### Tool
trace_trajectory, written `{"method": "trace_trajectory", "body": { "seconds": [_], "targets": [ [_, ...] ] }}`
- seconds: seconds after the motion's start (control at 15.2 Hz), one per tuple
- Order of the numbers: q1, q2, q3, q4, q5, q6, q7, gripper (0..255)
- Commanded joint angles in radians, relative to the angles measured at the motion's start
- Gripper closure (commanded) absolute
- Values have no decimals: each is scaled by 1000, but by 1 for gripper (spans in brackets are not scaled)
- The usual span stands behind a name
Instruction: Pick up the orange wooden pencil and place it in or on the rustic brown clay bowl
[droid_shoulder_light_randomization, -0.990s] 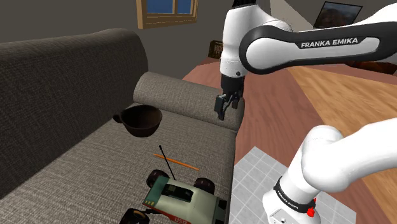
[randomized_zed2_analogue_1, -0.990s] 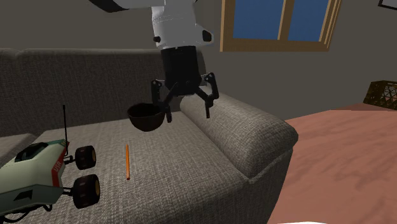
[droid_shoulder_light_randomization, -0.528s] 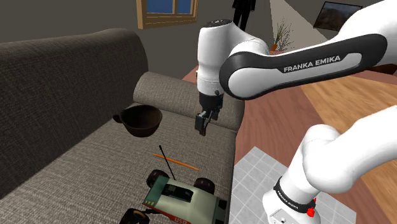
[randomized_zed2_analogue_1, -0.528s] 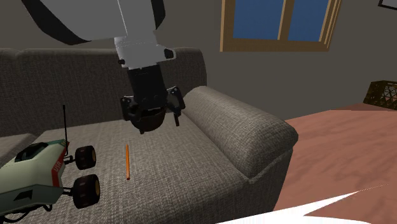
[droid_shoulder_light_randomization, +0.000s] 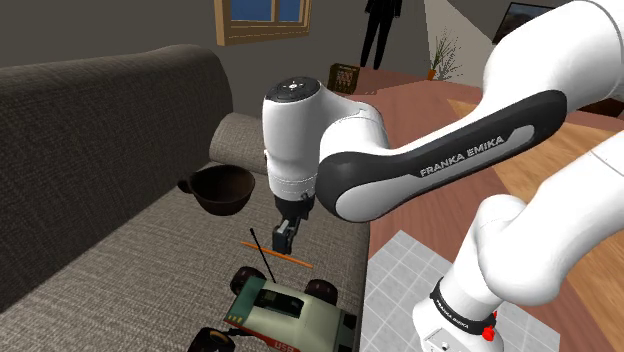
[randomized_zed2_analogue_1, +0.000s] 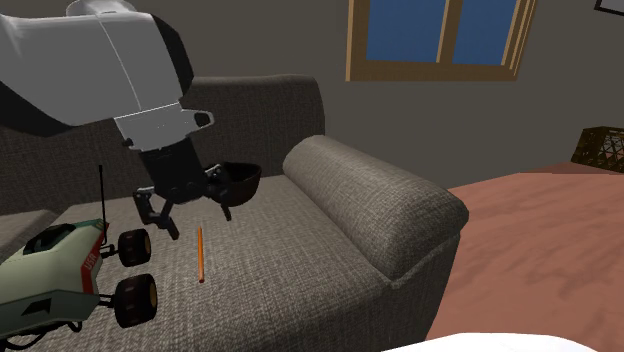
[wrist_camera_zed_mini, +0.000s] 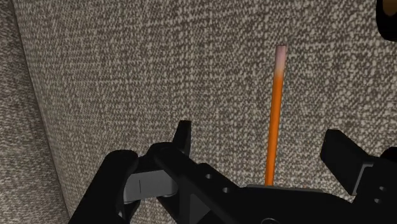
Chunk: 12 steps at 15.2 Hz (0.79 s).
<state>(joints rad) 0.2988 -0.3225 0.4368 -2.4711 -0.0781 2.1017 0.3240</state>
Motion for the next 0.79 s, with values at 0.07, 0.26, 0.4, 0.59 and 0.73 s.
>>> {"method": "trace_trajectory", "body": {
  "seconds": [0.07, 0.26, 0.4, 0.59, 0.73],
  "targets": [
    [15, 65, 51, 16, -40, 47, 36, 0],
    [8, 87, 53, -8, -56, 90, 47, 0],
    [2, 103, 54, -22, -68, 119, 56, 0],
    [-5, 126, 56, -40, -86, 156, 68, 0],
    [-5, 126, 55, -40, -86, 156, 68, 0]
  ]
}}
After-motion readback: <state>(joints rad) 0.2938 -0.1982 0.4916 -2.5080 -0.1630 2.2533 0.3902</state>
